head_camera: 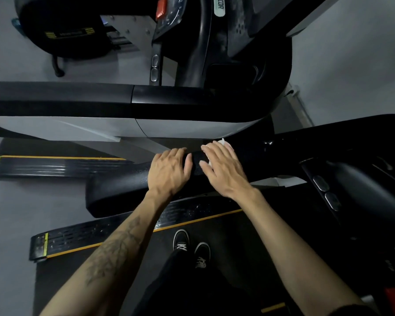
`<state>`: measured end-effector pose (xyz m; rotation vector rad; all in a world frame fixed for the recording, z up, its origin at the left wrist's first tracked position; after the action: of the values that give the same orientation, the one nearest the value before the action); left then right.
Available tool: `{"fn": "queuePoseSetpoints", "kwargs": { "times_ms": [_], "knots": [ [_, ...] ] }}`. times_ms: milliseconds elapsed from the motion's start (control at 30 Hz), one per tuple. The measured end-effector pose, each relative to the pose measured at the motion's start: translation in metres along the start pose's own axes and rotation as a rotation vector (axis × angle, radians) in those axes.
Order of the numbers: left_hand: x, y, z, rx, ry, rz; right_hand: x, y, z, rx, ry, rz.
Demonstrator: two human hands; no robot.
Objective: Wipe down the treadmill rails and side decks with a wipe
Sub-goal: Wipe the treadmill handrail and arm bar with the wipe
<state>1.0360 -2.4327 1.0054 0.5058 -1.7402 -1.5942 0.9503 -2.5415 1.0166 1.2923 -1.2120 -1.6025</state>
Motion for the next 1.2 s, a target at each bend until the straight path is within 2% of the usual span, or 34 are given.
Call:
{"fn": "queuePoseSetpoints", "kwargs": {
  "times_ms": [67, 133, 233, 333, 433, 533, 633, 733, 833, 900, 967, 1133, 1200],
  "knots": [
    [0.002, -0.001, 0.000, -0.008, -0.019, -0.023, 0.005, 0.005, 0.017, 0.024, 0.069, -0.003],
    [0.001, -0.002, -0.001, -0.017, -0.021, -0.032, 0.017, 0.015, 0.022, 0.089, 0.049, 0.034],
    [0.001, -0.003, -0.002, -0.031, -0.021, -0.029, 0.041, 0.020, 0.001, 0.101, -0.193, 0.145],
    [0.001, -0.002, -0.002, -0.034, -0.015, 0.001, 0.034, 0.010, -0.028, -0.040, -0.332, 0.238],
    [0.000, -0.002, -0.002, -0.046, -0.017, 0.021, 0.006, -0.004, -0.038, -0.110, -0.241, 0.211],
    [0.000, -0.003, -0.001, -0.059, -0.047, 0.034, -0.011, -0.001, -0.024, -0.024, -0.081, 0.081],
    [-0.001, -0.002, 0.000, -0.058, -0.063, 0.046, 0.004, 0.013, -0.002, 0.079, -0.027, 0.098],
    [0.000, -0.002, -0.001, -0.062, -0.066, 0.042, 0.036, 0.023, 0.005, 0.147, -0.180, 0.134],
    [0.002, -0.004, -0.001, -0.082, -0.071, 0.032, 0.047, 0.019, -0.010, 0.109, -0.358, 0.161],
    [0.001, -0.005, 0.000, -0.084, -0.067, 0.026, 0.042, 0.015, -0.020, 0.063, -0.408, 0.147],
    [0.001, -0.005, -0.001, -0.077, -0.066, 0.028, 0.032, 0.012, -0.022, 0.032, -0.368, 0.139],
    [0.002, -0.007, -0.001, -0.079, -0.095, 0.029, 0.016, 0.010, 0.015, 0.121, -0.098, 0.062],
    [0.003, -0.007, 0.000, -0.077, -0.112, 0.029, 0.023, 0.014, 0.029, 0.150, -0.083, 0.076]
  ]
}}
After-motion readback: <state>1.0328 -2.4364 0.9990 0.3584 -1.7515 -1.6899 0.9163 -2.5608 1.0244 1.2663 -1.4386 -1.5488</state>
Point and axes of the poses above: each hand's wrist, its own z-axis away from the middle knuckle, its own y-axis out of the back of the hand, x = y × z, the point moved 10 cm from there along -z, towards the middle knuckle, and after that the axes turned 5 degrees about -x, right-handed, at the moved point
